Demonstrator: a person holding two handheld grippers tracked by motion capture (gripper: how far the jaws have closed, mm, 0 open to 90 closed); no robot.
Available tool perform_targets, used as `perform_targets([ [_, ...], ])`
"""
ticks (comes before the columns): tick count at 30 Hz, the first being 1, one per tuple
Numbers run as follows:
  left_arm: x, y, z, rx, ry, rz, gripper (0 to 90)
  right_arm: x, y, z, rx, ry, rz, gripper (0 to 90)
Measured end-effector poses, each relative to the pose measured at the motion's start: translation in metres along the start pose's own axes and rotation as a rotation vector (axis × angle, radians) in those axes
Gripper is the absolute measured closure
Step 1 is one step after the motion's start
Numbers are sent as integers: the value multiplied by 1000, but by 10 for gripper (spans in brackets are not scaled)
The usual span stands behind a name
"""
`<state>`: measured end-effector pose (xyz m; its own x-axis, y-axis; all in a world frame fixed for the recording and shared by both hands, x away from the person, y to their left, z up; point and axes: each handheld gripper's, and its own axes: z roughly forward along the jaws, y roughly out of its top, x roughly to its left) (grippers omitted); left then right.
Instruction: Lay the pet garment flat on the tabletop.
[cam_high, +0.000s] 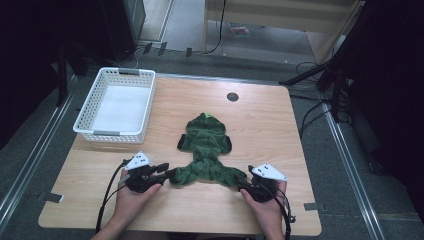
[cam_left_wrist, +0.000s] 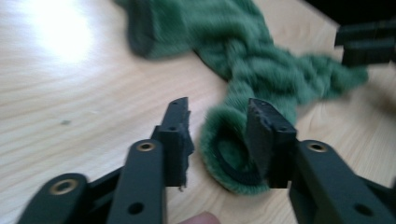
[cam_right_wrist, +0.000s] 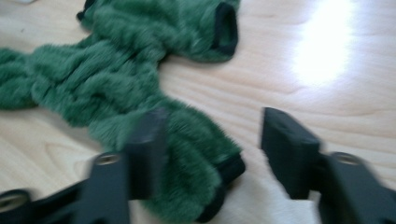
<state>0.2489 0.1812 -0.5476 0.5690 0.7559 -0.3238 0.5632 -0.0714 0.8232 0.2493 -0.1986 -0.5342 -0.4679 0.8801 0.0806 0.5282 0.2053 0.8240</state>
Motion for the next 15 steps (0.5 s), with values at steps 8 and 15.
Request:
perform_targets([
  [8,5,1,-28,-70,150,8,186,-8,3,-13,-59,-44,16,88],
  [15,12,1,-51,-94,171,0,92,-15,4,-19,-67,-6,30,0],
])
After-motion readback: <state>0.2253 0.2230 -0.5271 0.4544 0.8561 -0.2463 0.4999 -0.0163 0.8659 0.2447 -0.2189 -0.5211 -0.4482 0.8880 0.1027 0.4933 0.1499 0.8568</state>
